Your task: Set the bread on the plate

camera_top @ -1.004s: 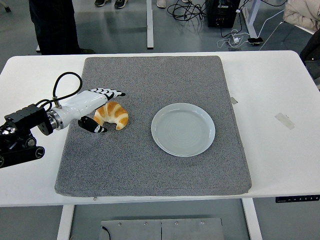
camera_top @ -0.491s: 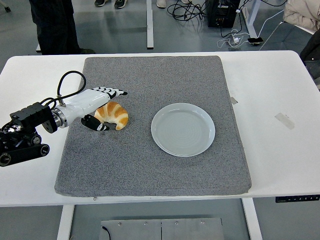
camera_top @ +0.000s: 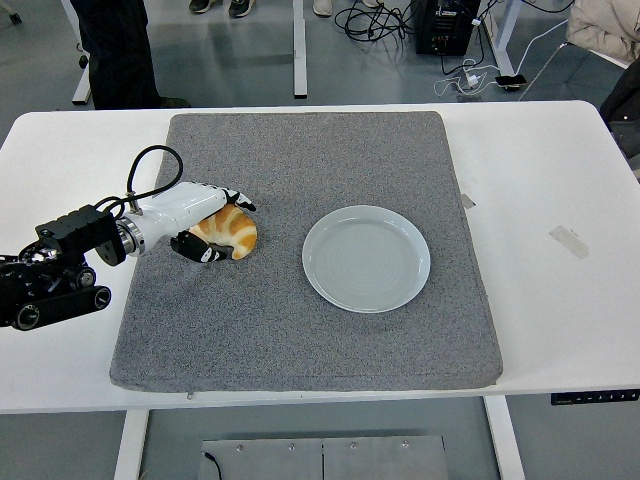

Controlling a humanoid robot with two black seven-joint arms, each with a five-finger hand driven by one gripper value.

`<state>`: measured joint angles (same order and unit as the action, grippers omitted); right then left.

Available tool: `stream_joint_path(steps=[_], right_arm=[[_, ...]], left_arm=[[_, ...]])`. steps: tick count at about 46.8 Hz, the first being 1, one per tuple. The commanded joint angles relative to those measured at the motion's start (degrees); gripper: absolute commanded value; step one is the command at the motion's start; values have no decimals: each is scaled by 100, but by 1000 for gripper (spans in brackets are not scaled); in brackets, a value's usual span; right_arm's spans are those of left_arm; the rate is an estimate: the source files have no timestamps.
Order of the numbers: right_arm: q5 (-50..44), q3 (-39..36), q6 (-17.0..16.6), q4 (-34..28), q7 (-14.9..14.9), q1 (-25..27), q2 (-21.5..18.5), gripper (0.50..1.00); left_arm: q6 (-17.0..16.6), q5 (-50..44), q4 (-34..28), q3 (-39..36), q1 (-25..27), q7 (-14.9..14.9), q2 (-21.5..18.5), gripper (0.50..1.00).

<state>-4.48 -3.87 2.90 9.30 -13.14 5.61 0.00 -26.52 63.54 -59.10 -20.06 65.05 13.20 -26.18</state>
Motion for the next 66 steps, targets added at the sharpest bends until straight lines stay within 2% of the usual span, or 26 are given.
stream_joint_path(steps=[1,7,15,21,27,33,36,51,62,66], right_arm=[[0,0,0,2,4,2,0,1000],[0,0,0,2,-4,-7,0,1000],[0,0,0,2,-4,-7,0,1000],[0,0,0,2,4,-7,0,1000],[0,0,0,2,-4,2,0,1000],[0,0,0,2,-4,-7,0,1000],[0,0,0,2,4,2,0,1000],[0,0,0,2,4,2,0,1000],[0,0,0,2,-4,2,0,1000],[0,0,0,2,-4,2,0,1000]], left_arm=[[42,0,30,2,-1,-2,8,665],[42,-8,30,37,-1,-2,34,616],[77,-87,21,213,8,25,-10,611],[227,-105,-5,310,17,77,-19,611],[244,-96,-67,494,34,139,-62,572],[253,-87,-146,617,96,174,-221,560],[253,-87,-234,696,148,174,-256,533],[253,-17,-655,881,649,280,-581,531],[244,246,-744,925,851,288,-502,531],[244,352,-761,986,860,288,-336,531]])
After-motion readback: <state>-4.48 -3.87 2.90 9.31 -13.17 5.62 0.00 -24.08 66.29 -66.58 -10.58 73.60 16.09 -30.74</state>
